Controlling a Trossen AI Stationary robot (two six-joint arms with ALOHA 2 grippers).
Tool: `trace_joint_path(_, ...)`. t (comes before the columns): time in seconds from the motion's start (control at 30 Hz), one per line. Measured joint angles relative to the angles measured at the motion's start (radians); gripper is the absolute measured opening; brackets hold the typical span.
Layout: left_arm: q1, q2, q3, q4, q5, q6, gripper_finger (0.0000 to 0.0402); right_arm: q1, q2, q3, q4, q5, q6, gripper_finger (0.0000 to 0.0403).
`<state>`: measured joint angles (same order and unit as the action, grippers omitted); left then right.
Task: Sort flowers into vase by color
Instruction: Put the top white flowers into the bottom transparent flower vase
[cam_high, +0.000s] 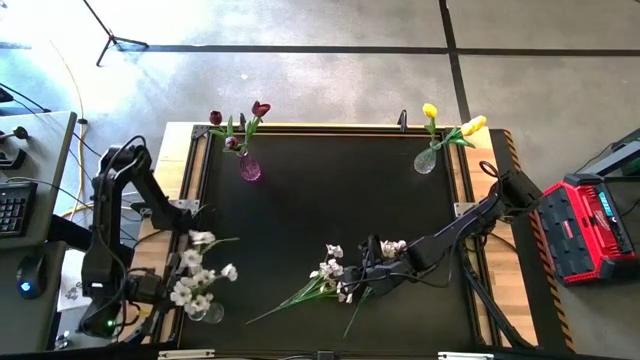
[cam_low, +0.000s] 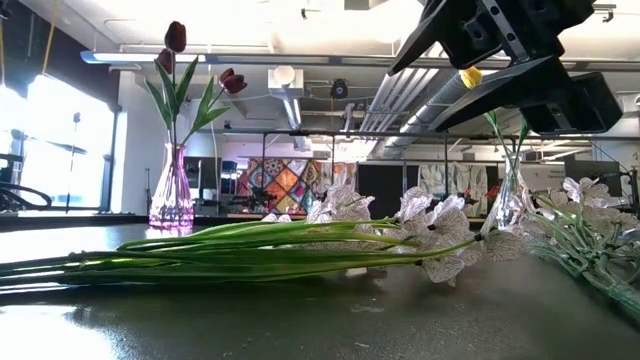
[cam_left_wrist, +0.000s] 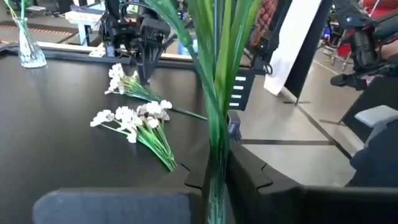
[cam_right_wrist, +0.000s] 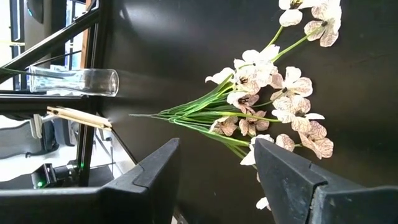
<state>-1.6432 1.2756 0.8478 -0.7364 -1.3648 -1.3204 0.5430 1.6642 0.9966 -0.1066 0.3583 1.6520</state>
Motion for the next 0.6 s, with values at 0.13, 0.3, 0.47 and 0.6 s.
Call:
trace_joint_path(0.13, 0.000, 0.021, 0.000, -0.002, 0.012, -0.030, 0.0061, 0.000, 0.000, 0.000, 0.002, -0.016, 0.000, 0.0194)
trace_joint_path(0.3, 0.001, 0.062, 0.000, -0.003, 0.080, -0.039, 0.0091, 0.000, 0.000, 0.000, 0.006, -0.020, 0.000, 0.0194)
trace_joint_path(0.47, 0.015, 0.099, 0.000, -0.013, 0.137, -0.039, 0.0095, 0.000, 0.000, 0.000, 0.007, -0.030, 0.000, 0.0194)
trace_joint_path(0.6, 0.023, 0.121, 0.000, -0.043, 0.152, -0.041, 0.0089, 0.000, 0.000, 0.000, 0.016, -0.031, 0.000, 0.0194)
